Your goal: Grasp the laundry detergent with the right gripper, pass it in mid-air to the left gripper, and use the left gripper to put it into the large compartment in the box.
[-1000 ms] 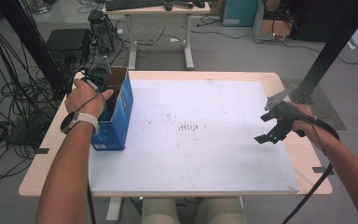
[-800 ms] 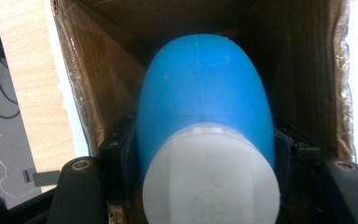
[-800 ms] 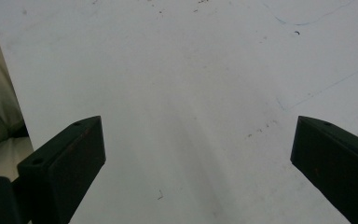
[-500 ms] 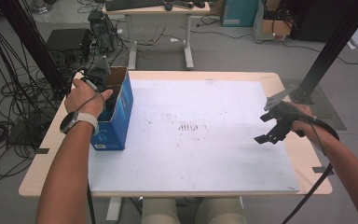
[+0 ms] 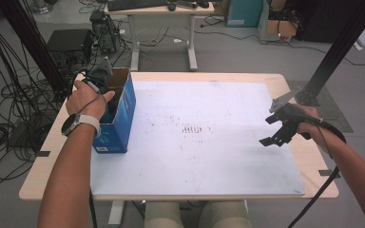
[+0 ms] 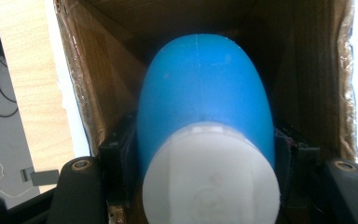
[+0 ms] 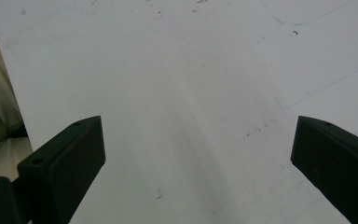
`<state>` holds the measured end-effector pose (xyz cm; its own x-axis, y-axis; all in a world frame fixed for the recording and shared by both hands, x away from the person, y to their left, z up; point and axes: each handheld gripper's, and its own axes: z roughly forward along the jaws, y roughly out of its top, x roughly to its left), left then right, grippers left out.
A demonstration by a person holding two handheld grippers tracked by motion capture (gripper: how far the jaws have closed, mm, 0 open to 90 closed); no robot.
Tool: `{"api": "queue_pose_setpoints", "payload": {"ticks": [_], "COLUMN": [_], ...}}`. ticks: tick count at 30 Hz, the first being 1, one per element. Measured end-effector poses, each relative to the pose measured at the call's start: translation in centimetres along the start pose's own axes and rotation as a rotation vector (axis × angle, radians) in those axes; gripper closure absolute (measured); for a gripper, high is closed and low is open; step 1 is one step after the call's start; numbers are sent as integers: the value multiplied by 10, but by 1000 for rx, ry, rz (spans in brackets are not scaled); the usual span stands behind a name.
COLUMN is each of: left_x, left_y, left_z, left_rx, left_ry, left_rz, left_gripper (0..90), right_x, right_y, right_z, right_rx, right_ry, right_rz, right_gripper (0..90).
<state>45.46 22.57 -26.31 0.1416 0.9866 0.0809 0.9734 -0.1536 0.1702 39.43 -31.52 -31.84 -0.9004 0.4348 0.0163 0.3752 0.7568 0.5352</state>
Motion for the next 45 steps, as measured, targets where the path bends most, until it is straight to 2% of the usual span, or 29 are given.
{"api": "queue_pose_setpoints", "payload": {"ticks": [7, 8, 11, 45], "left_x": [0, 0, 0, 0], "left_y": [0, 0, 0, -1], "left_z": [0, 0, 0, 0], "left_rx": [-1, -2, -1, -3], "left_ry": [4, 5, 5, 7], "left_rz": [3, 4, 3, -1], "left_gripper": [371, 371, 371, 371], "right_x": [0, 2, 3, 3], "right_y": [0, 0, 0, 0], "right_z": [0, -1, -1, -1], "right_rx": [2, 19, 16, 19], "right_ry": [2, -1, 1, 0], "right_rz": [1, 30, 36, 27], "right_gripper": [30, 30, 30, 30]}}
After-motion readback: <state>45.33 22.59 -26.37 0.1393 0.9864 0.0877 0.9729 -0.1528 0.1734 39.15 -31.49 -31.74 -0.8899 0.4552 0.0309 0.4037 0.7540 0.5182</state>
